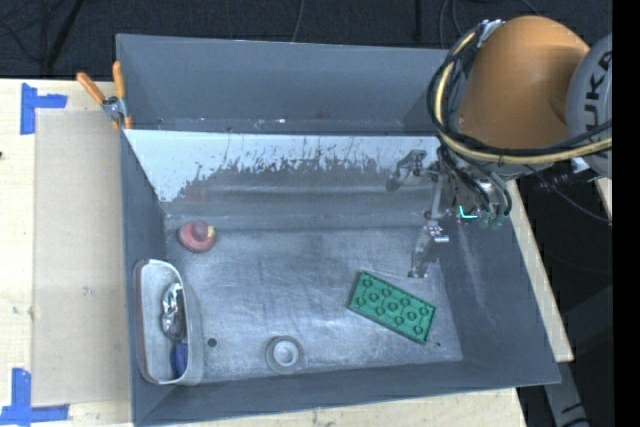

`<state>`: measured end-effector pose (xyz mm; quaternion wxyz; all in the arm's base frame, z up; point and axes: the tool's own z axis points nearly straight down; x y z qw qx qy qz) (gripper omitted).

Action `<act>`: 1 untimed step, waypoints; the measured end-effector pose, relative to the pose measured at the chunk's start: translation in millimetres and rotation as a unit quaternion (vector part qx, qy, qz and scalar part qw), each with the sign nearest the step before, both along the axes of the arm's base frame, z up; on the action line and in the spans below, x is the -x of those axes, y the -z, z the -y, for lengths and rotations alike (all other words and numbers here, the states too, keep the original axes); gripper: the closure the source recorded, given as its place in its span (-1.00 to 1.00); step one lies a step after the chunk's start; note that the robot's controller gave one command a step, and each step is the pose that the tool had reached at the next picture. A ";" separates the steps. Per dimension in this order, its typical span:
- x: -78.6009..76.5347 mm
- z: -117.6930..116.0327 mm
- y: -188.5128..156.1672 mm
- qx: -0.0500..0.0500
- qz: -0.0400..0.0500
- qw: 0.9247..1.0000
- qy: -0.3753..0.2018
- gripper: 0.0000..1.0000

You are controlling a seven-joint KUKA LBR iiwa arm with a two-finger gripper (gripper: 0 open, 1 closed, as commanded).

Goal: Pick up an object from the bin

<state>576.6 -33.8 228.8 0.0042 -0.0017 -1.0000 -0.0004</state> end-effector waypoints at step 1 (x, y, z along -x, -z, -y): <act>56.5 50.2 160.2 0.000 0.006 0.999 0.033 -1.00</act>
Offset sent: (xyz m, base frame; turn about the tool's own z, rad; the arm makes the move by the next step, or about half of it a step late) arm -0.0569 -0.0496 -0.1588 0.0606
